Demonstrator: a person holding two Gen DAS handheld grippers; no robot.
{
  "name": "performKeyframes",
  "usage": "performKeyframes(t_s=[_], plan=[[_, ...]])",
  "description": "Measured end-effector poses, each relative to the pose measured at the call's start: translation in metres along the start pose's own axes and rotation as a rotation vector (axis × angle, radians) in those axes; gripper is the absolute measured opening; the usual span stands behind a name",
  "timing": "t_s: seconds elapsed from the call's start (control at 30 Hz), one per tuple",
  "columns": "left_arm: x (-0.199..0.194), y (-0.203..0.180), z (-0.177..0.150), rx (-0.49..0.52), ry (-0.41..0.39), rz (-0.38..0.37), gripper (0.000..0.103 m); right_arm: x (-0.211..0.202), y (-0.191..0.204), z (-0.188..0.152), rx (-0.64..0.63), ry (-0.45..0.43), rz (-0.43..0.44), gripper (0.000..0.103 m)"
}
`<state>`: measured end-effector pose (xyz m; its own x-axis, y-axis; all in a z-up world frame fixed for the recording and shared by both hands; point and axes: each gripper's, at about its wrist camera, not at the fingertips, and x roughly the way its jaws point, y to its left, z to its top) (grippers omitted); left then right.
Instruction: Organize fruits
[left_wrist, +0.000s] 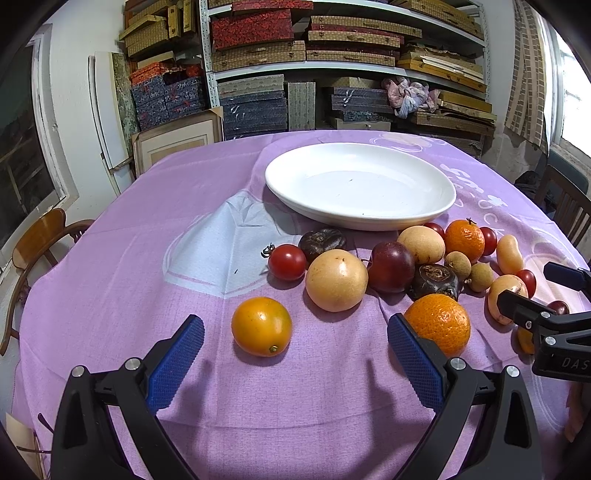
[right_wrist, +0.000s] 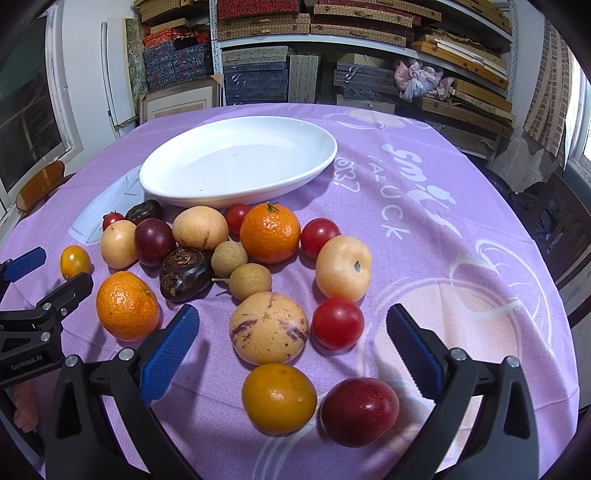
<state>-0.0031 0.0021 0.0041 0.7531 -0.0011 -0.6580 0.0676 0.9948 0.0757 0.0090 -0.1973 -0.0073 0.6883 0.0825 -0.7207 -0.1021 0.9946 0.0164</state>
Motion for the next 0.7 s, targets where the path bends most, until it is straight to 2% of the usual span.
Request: performKeyframes(t_s=[0.7], plan=[[0.0001,0.0005,-0.0014,0.000,0.005,-0.004,0.100,0.0000,0.0001,-0.0002,0.001,0.001,0.002,0.099]])
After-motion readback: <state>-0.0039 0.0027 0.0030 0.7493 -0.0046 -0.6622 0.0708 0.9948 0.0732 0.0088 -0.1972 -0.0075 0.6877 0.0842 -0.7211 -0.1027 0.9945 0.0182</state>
